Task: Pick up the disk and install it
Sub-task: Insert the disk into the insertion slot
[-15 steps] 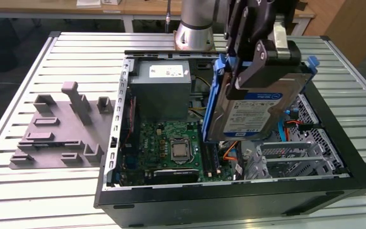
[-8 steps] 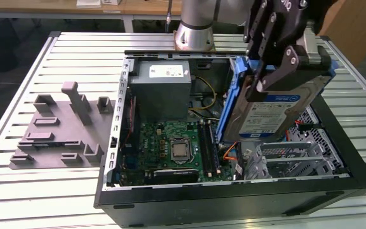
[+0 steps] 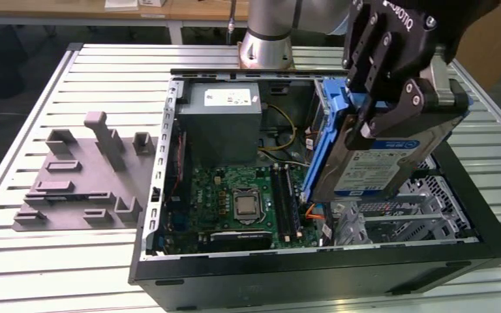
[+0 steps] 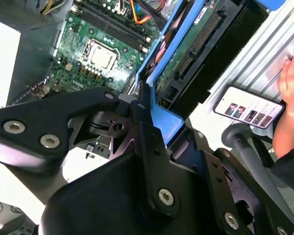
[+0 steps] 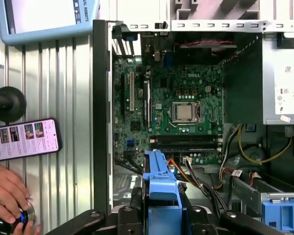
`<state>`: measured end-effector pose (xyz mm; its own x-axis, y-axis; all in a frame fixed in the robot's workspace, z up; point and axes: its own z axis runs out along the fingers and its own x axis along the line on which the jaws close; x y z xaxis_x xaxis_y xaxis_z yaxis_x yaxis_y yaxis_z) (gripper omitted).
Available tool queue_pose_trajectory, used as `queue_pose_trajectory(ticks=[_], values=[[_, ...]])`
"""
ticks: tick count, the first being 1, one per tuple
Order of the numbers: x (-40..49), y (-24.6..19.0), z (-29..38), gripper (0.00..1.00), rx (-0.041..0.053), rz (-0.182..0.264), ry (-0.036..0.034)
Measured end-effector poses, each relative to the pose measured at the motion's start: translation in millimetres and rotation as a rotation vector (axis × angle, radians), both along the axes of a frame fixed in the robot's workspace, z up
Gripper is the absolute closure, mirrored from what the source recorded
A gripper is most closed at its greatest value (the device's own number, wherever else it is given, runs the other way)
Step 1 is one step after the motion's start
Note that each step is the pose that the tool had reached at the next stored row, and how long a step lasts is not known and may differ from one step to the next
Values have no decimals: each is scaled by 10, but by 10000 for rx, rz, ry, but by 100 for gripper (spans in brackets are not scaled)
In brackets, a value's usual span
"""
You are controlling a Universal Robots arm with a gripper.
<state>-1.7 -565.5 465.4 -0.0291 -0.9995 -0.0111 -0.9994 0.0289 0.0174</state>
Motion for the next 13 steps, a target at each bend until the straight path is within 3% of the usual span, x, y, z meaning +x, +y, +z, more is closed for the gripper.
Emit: queue_pose_trajectory(ticks=[9,13], values=[[368,-9,-45,64,-1,1,8],[448,-11,-60,64,-2,1,9]])
